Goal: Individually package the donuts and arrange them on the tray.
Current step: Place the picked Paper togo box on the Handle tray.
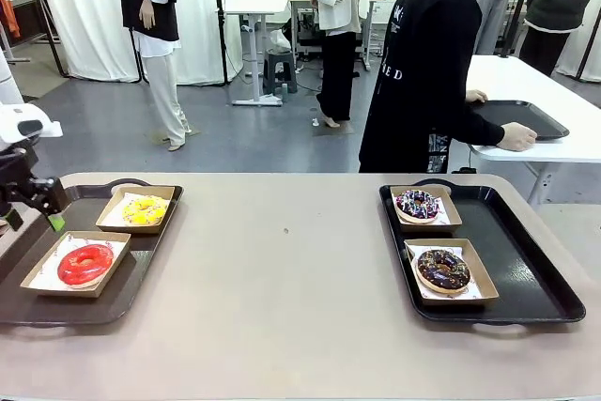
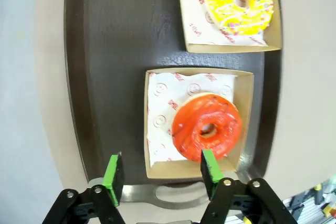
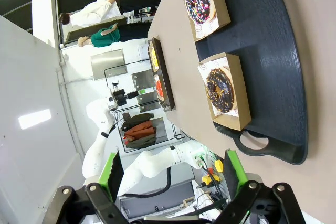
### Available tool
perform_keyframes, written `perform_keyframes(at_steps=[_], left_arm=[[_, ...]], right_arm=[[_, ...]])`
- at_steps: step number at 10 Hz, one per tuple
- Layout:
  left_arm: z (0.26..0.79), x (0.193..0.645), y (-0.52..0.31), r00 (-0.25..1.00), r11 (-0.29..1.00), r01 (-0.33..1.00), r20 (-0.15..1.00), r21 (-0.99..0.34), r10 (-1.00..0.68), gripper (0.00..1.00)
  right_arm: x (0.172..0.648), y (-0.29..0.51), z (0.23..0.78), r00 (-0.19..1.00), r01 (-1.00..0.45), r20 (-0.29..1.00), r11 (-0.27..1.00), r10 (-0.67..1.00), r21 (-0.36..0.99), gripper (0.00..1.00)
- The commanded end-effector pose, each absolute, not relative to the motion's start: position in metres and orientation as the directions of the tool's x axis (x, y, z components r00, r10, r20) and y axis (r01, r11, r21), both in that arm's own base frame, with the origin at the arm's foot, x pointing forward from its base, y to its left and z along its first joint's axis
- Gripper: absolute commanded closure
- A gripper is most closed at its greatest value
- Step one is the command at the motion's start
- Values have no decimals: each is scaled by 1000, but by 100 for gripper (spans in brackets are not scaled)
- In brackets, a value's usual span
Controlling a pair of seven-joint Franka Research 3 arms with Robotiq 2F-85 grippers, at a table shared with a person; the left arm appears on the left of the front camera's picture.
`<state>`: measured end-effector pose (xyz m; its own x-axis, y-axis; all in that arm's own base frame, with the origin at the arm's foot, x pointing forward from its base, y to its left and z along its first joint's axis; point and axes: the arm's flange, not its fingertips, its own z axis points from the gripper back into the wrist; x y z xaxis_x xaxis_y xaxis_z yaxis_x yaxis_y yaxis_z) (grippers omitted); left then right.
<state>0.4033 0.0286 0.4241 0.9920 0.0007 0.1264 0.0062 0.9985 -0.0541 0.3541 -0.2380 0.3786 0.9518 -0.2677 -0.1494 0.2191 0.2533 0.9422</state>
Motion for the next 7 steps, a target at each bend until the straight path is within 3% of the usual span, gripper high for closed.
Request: perform_keyframes(at_steps=[1, 3, 4, 6, 7], left_arm=[[441, 387, 48, 989, 976, 26, 150, -217, 7, 0], [465, 387, 87, 985, 893, 45, 170, -449, 36, 0], [472, 390, 109, 991, 843, 15, 123, -538, 61, 0], [479, 405, 155, 997, 753, 2, 59, -658, 48, 0], [476, 406, 181, 995, 692, 36, 88, -721, 40, 0]], right_arm=[[353, -239, 381, 950, 227, -160, 244, -267, 943, 0], [353, -239, 381, 950, 227, -160, 244, -267, 943, 0], [353, -239, 381, 950, 227, -160, 244, -267, 943, 0], [353, -239, 381, 950, 227, -160, 244, -267, 943, 0], [353, -239, 381, 950, 227, -160, 244, -267, 943, 0]])
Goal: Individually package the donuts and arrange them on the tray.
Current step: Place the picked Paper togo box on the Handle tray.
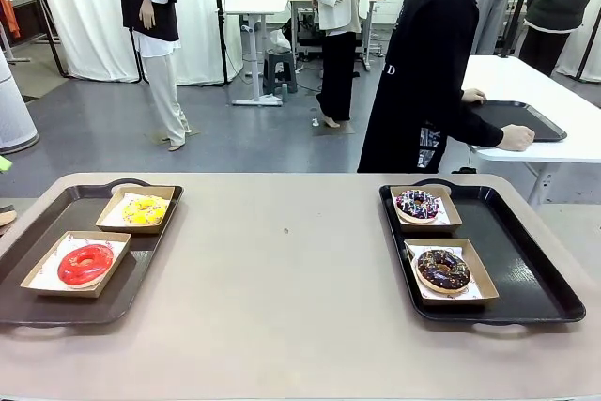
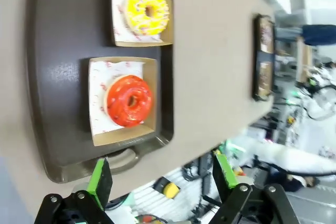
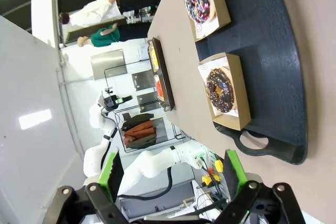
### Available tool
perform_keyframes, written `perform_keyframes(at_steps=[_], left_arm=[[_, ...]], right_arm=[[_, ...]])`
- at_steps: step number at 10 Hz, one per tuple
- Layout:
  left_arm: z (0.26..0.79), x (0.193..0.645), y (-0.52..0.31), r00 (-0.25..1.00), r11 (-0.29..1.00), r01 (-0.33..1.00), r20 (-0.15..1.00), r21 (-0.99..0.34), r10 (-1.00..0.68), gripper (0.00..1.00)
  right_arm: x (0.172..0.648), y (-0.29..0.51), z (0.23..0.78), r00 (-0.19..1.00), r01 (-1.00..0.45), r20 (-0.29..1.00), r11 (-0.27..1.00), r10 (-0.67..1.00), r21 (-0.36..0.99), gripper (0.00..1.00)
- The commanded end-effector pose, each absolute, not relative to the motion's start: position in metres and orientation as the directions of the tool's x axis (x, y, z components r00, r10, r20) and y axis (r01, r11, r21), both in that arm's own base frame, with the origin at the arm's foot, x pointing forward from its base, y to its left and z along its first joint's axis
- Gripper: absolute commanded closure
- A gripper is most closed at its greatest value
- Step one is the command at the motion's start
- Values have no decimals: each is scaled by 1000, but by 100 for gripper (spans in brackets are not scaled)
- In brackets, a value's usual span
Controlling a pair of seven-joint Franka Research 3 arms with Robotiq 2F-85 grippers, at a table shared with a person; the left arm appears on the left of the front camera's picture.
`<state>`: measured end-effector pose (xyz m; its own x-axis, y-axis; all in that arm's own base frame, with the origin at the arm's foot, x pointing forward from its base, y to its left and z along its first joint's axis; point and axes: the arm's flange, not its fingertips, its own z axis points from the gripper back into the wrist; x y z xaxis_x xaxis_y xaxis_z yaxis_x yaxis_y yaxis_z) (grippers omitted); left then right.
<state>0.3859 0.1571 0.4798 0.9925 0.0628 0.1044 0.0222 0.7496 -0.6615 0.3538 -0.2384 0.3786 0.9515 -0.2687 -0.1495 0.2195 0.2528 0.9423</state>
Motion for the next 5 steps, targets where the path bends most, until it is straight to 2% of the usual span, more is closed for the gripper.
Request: perform_keyframes(at_steps=[1, 3, 5], left_arm=[[472, 406, 204, 991, 604, 107, 130, -790, -5, 0], [461, 404, 234, 988, 505, 88, 139, -859, 65, 0], [444, 401, 250, 972, 424, 141, 207, -895, 114, 0]], right_arm=[[353, -239, 381, 950, 227, -160, 244, -267, 943, 0], [353, -239, 381, 950, 227, -160, 244, -267, 943, 0], [353, -239, 381, 950, 227, -160, 244, -267, 943, 0]])
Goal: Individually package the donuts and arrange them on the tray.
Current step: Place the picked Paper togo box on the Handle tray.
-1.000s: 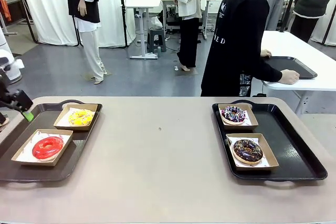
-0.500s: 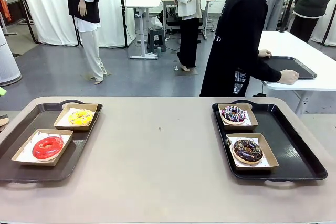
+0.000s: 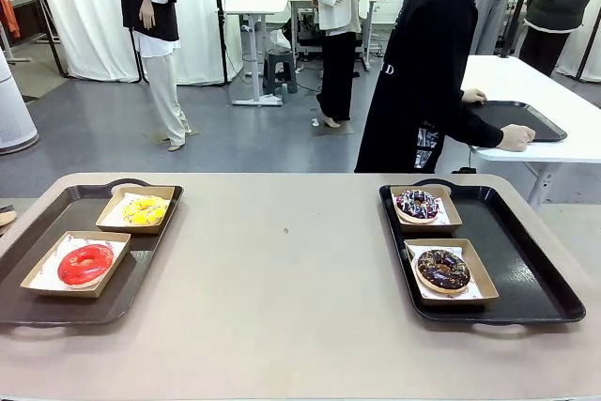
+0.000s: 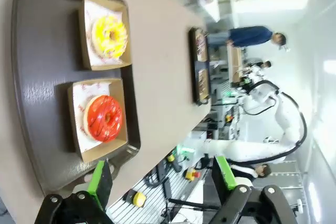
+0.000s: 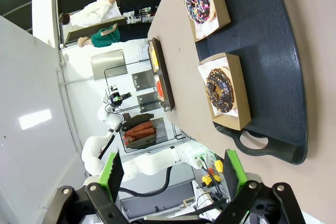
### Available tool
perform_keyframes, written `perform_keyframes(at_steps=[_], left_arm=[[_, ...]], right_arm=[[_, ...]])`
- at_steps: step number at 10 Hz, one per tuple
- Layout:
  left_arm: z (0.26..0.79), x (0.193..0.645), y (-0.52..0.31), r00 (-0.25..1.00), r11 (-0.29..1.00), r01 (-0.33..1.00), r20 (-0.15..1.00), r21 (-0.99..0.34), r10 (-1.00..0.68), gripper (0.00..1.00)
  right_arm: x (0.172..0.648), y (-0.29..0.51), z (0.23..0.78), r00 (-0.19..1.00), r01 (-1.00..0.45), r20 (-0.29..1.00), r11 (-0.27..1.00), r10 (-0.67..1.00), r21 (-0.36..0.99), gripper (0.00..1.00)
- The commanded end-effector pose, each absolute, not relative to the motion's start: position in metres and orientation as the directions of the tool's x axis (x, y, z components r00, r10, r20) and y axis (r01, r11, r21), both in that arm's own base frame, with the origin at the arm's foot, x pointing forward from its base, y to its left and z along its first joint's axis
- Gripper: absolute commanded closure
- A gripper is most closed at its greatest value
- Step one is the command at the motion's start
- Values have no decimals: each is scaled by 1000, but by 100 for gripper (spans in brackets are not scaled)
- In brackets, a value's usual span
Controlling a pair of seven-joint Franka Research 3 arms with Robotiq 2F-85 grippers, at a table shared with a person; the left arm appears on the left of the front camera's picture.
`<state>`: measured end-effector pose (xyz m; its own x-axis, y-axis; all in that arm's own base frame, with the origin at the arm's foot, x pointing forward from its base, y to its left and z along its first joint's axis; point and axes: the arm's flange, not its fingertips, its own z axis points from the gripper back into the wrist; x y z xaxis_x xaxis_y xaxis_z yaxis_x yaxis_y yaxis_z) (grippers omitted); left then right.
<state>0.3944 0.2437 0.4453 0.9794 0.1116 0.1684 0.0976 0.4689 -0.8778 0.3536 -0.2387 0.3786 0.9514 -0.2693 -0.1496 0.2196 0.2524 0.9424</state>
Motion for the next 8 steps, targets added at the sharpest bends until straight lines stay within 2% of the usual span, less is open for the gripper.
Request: perform_keyframes(at_steps=[1, 4, 8], left_arm=[[437, 397, 258, 970, 401, 147, 211, -904, 121, 0], [424, 372, 274, 948, 321, 136, 217, -937, 232, 0], [416, 355, 278, 956, 322, 75, 160, -944, 247, 0]], right_arm=[[353, -239, 381, 950, 227, -160, 244, -267, 943, 0], [353, -239, 381, 950, 227, -160, 244, -267, 943, 0], [353, -239, 381, 950, 227, -160, 244, -267, 943, 0]])
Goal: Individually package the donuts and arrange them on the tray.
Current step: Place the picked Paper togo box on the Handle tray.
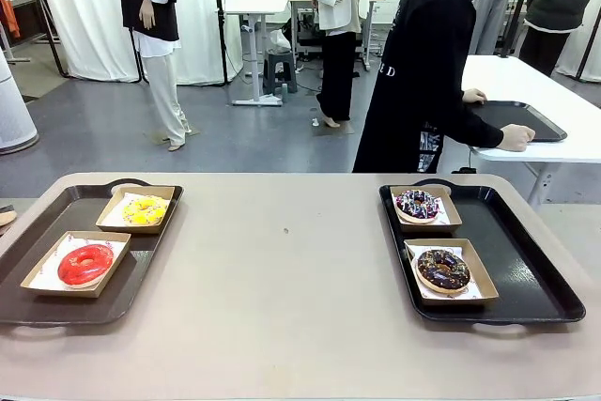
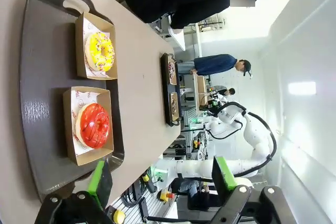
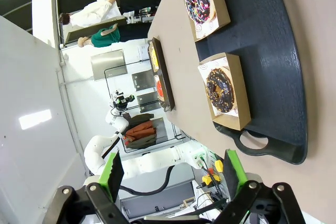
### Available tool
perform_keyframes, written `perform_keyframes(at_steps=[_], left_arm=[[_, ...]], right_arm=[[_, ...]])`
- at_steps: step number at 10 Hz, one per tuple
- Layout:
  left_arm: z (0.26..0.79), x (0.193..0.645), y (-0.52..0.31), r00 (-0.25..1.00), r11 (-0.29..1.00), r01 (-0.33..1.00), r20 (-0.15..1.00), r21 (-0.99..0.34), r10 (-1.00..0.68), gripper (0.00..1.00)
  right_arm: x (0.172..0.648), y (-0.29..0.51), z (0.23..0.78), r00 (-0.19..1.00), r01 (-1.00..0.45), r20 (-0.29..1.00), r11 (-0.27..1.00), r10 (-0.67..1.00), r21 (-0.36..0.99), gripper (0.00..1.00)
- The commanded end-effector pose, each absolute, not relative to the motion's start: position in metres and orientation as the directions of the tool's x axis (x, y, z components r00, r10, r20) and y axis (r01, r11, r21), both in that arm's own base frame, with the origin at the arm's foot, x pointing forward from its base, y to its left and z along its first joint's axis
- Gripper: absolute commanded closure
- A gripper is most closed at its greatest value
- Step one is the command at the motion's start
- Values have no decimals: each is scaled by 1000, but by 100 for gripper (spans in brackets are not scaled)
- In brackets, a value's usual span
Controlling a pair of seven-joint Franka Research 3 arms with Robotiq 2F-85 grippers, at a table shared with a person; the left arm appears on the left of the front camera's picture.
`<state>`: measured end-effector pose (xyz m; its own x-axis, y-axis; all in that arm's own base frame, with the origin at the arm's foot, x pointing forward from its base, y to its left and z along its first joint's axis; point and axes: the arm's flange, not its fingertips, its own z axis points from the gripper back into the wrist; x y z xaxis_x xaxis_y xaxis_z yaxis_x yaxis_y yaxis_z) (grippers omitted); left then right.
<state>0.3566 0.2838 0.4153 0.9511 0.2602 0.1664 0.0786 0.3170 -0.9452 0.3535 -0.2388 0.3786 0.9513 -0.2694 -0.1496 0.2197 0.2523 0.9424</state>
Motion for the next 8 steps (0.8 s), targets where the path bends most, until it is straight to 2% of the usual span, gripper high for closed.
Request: perform_keyframes(at_steps=[1, 4, 5, 8], left_arm=[[415, 356, 278, 961, 330, 49, 134, -943, 240, 0], [406, 356, 277, 957, 373, -21, 89, -928, 275, 0], [410, 359, 277, 961, 322, 41, 125, -946, 246, 0], [410, 359, 277, 961, 322, 41, 125, -946, 246, 0]], right_arm=[[353, -239, 381, 950, 227, -160, 244, -267, 943, 0], [353, -239, 381, 950, 227, -160, 244, -267, 943, 0], [353, -239, 381, 950, 227, -160, 244, -267, 943, 0], [353, -239, 381, 950, 227, -160, 244, -267, 943, 0]])
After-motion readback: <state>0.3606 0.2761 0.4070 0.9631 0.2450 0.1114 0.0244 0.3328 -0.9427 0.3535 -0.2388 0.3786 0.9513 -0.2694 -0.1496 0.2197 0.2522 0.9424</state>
